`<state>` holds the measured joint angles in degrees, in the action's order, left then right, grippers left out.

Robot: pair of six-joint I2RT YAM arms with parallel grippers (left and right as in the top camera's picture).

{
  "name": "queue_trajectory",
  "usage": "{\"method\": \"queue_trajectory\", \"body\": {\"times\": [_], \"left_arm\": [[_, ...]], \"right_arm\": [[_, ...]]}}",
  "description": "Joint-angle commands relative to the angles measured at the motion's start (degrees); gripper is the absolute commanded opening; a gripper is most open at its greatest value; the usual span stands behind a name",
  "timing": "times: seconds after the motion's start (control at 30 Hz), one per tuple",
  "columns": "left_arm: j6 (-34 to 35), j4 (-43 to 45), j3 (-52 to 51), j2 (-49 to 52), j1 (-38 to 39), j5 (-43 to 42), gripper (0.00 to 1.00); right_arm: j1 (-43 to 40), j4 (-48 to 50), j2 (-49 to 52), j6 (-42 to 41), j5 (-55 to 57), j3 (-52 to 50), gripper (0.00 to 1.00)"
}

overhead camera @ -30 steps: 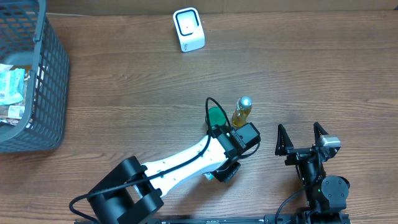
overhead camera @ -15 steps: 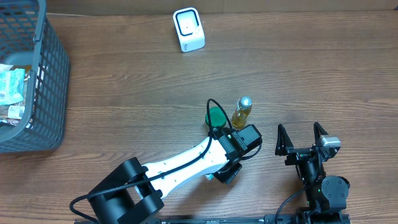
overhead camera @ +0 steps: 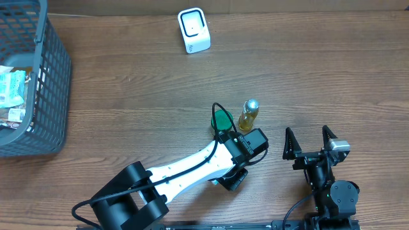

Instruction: Scan the item barcode

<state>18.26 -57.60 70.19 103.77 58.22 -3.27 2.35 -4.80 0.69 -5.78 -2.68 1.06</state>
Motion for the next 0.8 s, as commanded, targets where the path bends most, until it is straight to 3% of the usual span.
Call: {"method": "queue_trajectory", "body": {"times": [0.0,0.37,0.53,0.63,0.77], "left_arm": [[0.6,0.2,-0.7,2.3,0.2,-0.6,0.41],[1.3,0.6,-0.7,5.6,-0.3,-0.6,0.41],[1.2,0.6,-0.7,5.6,-0.9,-0.8,0.51],[1.2,0.2,-0.5,5.6,-0.9,-0.9,0.45],[1.2,-2.4,2.3,5.0,-0.9,0.8,0.45]], "right_arm": [[0.3,0.2,-0.5,-0.2,0.2,-0.6,1.00],[0.3,0.2,-0.5,-0.2,0.2,-0.6,1.00],[0.3,0.2,-0.5,-0.2,0.2,-0.6,1.00],[0.3,0.2,-0.5,-0.2,0.2,-0.6,1.00],[0.3,0.2,-0.5,-0.2,0.2,-0.6,1.00]]}}
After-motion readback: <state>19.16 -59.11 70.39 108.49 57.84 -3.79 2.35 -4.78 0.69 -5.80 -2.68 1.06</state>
